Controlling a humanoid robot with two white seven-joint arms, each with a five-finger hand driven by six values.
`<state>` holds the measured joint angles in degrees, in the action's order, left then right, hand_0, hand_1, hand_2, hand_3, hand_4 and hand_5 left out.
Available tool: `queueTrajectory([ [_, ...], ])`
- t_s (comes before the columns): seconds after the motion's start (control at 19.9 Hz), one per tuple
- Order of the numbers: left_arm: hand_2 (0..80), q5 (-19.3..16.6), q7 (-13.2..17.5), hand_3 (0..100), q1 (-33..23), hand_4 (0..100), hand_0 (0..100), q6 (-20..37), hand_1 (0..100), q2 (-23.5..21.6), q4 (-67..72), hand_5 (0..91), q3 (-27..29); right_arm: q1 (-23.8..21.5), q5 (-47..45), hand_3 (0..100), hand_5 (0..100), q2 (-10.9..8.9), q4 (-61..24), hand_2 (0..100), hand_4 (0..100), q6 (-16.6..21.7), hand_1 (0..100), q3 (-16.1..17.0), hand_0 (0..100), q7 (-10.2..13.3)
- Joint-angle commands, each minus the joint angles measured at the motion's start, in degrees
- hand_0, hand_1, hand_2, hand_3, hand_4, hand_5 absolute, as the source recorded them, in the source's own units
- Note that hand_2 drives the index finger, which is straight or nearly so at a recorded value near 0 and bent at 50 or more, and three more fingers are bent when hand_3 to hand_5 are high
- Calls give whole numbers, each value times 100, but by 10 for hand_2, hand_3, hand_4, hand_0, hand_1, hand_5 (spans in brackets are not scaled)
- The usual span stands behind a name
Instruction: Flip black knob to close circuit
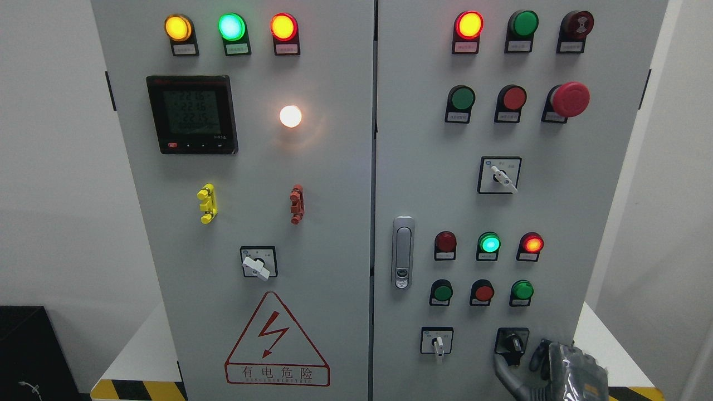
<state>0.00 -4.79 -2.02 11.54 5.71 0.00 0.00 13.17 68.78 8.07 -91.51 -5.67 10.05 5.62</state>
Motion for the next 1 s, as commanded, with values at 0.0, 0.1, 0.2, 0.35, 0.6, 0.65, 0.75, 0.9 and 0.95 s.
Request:
queueTrajectory([
  [0.0, 0, -123, -4, 0, 0, 0, 0, -3, 0, 0, 132, 0, -114, -122, -13, 898, 737, -8, -104, 735, 718, 31, 300, -206, 0, 1],
  [0.1, 0, -123, 5, 0, 0, 0, 0, -3, 0, 0, 123, 0, -114, -210, -22, 895, 739, -16, -235, 728, 719, 40, 297, -188, 0, -8],
  [0.2, 0, -123, -4, 0, 0, 0, 0, -3, 0, 0, 123, 0, -114, -315, -31, 892, 739, -16, -341, 718, 719, 48, 293, -179, 0, -8],
  [0.35, 0, -114, -4, 0, 0, 0, 0, -3, 0, 0, 123, 0, -114, -438, -128, 887, 735, -25, -490, 712, 717, 83, 284, -170, 0, -8],
  [0.6, 0, -114, -4, 0, 0, 0, 0, -3, 0, 0, 123, 0, -114, -772, -399, 870, 721, -34, -877, 685, 707, 136, 272, -205, 0, -17],
  [0.65, 0, -114, -4, 0, 0, 0, 0, -3, 0, 0, 132, 0, -114, -859, -531, 856, 694, -34, -982, 655, 697, 162, 265, -214, 0, -34],
  [0.75, 0, -114, -4, 0, 0, 0, 0, -3, 0, 0, 123, 0, -114, -1079, -934, 827, 636, -34, -1175, 602, 676, 259, 255, -232, 0, -60],
  [0.9, 0, -123, -4, 0, 0, 0, 0, -3, 0, 0, 123, 0, -114, -1387, -1681, 749, 502, -34, -1352, 487, 605, 513, 229, -232, 0, -52],
  [0.95, 0, -123, -4, 0, 0, 0, 0, -3, 0, 0, 123, 0, -114, -1518, -2014, 705, 470, -43, -1413, 442, 589, 688, 219, -223, 0, -34],
])
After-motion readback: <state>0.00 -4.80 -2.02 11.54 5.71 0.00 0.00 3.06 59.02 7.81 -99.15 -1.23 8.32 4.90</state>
